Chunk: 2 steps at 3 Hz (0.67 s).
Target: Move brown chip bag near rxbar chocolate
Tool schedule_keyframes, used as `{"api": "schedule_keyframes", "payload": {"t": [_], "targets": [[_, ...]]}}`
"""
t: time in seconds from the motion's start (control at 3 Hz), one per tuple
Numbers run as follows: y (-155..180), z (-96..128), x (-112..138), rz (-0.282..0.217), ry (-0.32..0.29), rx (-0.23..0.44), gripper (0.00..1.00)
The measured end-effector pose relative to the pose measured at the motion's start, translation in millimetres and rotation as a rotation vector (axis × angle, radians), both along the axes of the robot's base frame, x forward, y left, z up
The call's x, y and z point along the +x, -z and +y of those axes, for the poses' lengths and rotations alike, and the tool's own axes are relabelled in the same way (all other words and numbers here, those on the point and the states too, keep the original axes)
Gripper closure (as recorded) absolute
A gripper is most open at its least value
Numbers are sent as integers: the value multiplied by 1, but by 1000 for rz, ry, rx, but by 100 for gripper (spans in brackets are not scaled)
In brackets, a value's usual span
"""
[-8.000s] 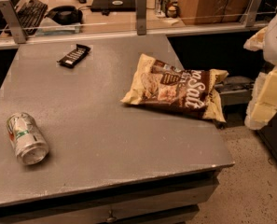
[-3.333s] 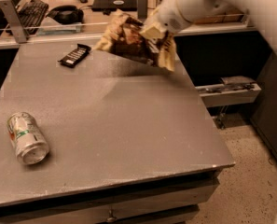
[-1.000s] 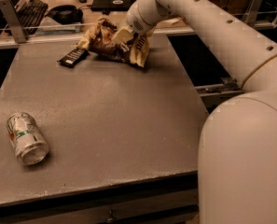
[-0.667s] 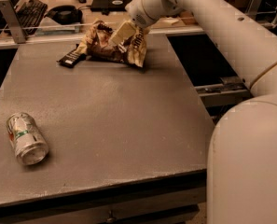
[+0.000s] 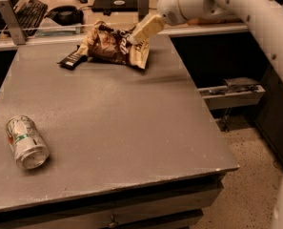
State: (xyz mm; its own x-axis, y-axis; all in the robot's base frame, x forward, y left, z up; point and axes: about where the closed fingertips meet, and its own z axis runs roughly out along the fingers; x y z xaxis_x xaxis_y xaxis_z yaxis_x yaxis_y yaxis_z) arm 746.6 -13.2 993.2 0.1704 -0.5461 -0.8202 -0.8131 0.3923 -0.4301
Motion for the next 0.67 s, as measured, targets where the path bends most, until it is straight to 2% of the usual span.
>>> {"api": "schedule_keyframes", "payload": {"t": [0.33,0.67], "targets": [[-10,-59,-37,-51,-24,26,0],[-11,-89,-46,-73,-4,18,0]]}}
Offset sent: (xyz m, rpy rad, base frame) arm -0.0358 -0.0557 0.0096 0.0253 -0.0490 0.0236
